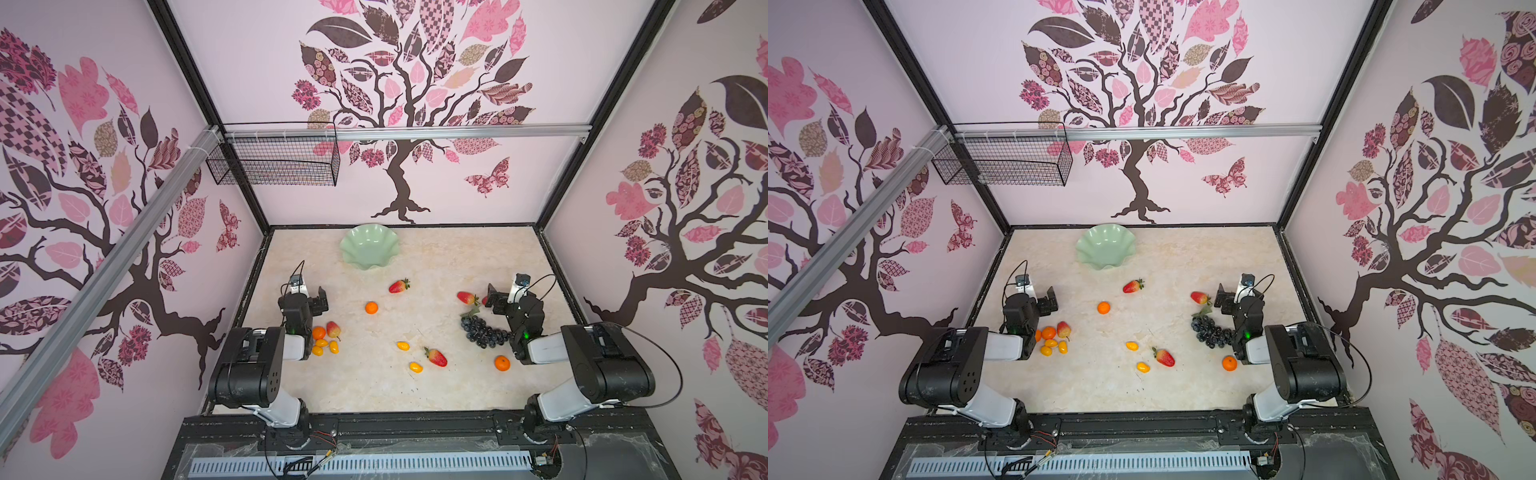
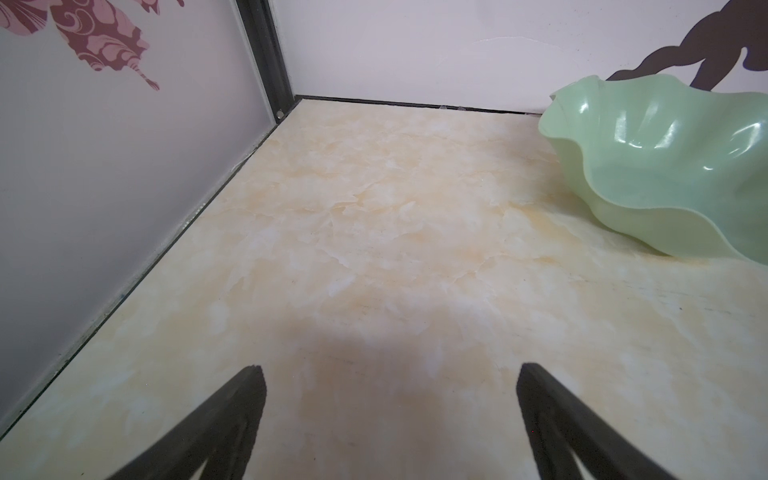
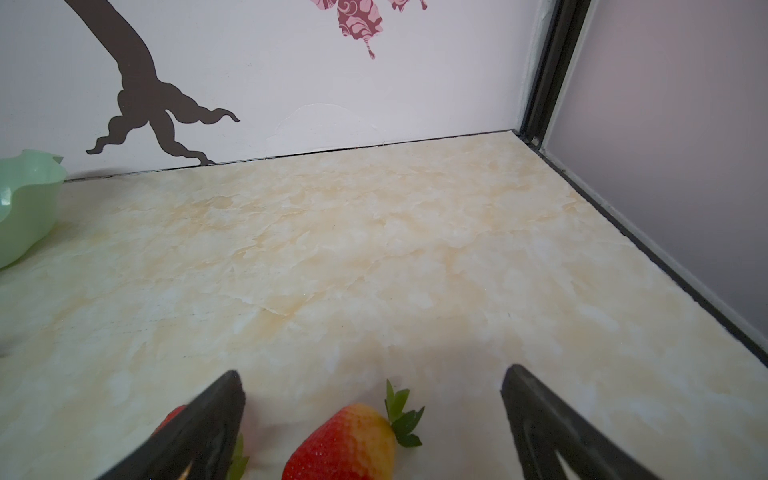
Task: Place and organize the fake fruits in the fruit bowl
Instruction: 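Raise both arms and reach both grippers toward the pale green bowl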
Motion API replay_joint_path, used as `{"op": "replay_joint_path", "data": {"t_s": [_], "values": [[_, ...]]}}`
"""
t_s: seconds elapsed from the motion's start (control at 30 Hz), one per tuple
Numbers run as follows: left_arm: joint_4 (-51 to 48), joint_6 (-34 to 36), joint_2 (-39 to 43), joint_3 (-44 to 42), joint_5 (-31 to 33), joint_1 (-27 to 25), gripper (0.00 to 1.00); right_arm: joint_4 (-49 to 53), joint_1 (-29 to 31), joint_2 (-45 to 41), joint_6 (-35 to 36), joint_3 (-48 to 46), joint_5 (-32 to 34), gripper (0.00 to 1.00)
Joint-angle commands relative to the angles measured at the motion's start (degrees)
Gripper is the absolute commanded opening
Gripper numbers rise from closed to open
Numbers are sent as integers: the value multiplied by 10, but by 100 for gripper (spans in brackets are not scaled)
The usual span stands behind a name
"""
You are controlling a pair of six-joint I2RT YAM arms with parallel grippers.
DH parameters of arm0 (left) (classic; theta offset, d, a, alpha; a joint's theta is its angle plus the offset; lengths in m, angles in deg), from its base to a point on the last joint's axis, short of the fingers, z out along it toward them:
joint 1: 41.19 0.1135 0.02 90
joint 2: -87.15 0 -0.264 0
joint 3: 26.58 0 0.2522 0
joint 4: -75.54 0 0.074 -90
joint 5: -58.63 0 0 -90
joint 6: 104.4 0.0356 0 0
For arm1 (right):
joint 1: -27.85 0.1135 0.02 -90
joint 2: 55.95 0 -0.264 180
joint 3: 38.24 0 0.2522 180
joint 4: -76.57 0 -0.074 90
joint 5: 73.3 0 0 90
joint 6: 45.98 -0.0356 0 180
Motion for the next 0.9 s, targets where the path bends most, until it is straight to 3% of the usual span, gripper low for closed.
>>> {"op": "replay_joint_path", "data": {"t_s": [0.0,0.13,0.27,0.37,0.43,0.6,0.73,0.87], "values": [[13,0,6,9,-1,0,98,1,-3,4,2,10,-5,99],[5,2,18,13,5,-3,98,-10,-3,0,8,2,-22,99],[-104,-3,82,39,15,-5,98,-44,-3,-31,13,-25,-31,99],[-165,-1,144,54,51,-24,98,50,-2,-85,15,-3,-47,99],[-256,-43,172,103,84,-31,98,96,-1,-122,16,8,-51,100],[-542,-170,168,267,171,-44,98,236,0,-204,-92,65,12,100],[-596,-204,182,292,120,-48,98,339,-1,-246,-132,114,-3,99],[-652,-238,183,326,65,-52,98,510,-1,-264,-280,180,63,100]]}}
